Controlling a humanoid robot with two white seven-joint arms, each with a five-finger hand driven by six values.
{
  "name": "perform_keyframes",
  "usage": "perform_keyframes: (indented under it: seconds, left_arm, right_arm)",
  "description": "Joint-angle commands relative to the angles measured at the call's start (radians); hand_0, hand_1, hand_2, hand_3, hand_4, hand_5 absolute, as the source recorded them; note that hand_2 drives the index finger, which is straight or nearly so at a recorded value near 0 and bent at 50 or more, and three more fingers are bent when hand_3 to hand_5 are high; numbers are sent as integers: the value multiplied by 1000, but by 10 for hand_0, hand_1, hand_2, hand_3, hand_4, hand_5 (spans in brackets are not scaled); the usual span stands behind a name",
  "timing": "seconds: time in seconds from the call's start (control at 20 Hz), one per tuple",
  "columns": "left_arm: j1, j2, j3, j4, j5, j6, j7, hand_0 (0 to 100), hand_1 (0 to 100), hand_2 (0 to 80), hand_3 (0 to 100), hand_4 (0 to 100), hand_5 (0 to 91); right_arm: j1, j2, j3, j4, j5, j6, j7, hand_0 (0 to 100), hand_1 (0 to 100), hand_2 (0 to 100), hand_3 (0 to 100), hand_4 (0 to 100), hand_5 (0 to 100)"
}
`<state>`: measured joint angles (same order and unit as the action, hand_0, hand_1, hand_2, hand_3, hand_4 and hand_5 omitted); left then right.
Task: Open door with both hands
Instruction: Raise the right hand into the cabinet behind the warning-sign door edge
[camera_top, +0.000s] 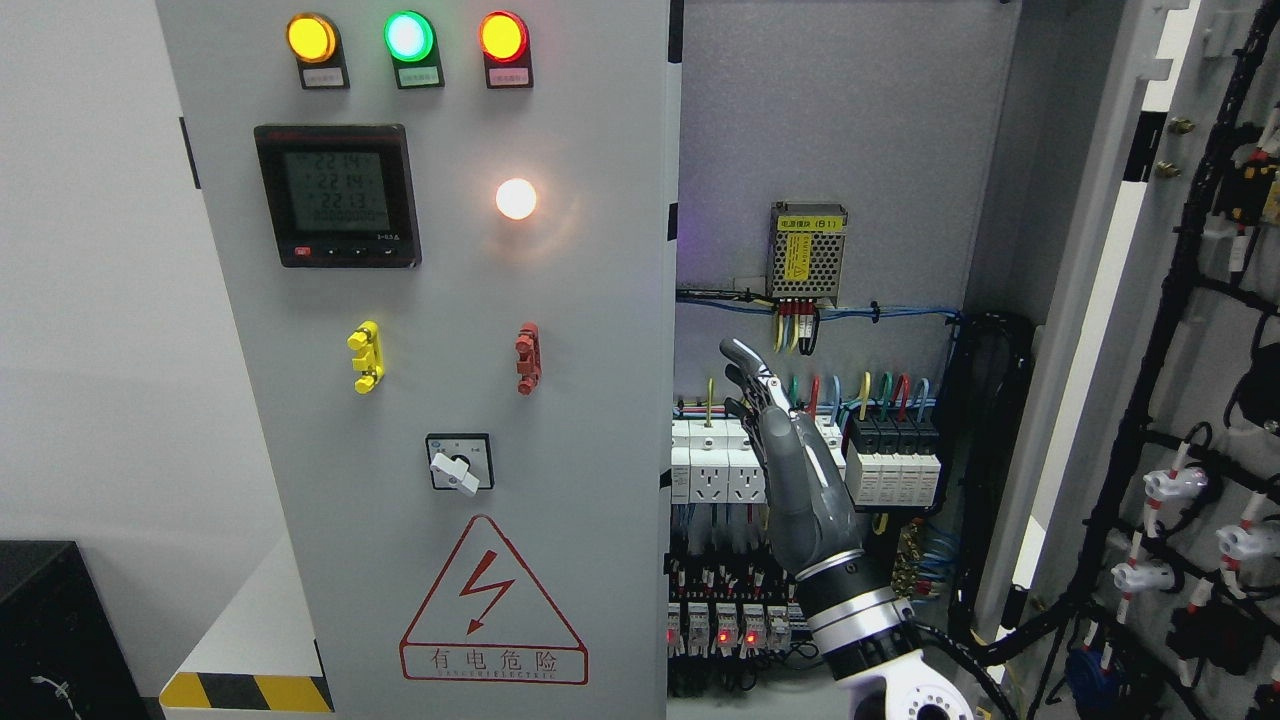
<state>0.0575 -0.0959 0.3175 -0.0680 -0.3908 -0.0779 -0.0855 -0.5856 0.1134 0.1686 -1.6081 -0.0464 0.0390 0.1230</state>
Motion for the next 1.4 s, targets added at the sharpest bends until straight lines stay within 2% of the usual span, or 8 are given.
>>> perform_keyframes:
  seconds: [0.0,0.3,0.4,0.6,0.65,1.0,1.2,1.35]
  left_arm:
    - [2,1,-20,7,19,1,0,0,0,0,0,0,0]
    - [9,2,-215,4,243,1,0,0,0,0,0,0,0]
    - [9,2,-216,4,245,1,0,0,0,0,0,0,0]
    - [9,1,-216,2,247,1,0,0,0,0,0,0,0]
    - [5,1,-218,2,247,1,0,0,0,0,0,0,0]
    - [-2,-1,-218,-4,247,1,0,0,0,0,0,0,0]
    - [-2,-1,-218,-4,247,0,0,0,0,0,0,0,0]
    - [-2,-1,-218,-4,247,1,0,0,0,0,0,0,0]
  right_arm:
    - [-63,11,-54,174,-4,4,6,0,0,0,0,0,0]
    - [-79,6,-52,159,-131,81,7,0,0,0,0,0,0]
    - [-79,6,-49,143,-133,81,10,0,0,0,0,0,0]
    - [-80,6,-52,128,-135,84,153,0,0,0,0,0,0]
    - [-82,6,-54,128,-135,84,164,0,0,0,0,0,0]
    - [-111,6,-86,155,-162,87,175,0,0,0,0,0,0]
    - [-115,-7,-90,158,-197,170,176,0,0,0,0,0,0]
    - [-132,-11,-90,165,-240,174,176,0,0,0,0,0,0]
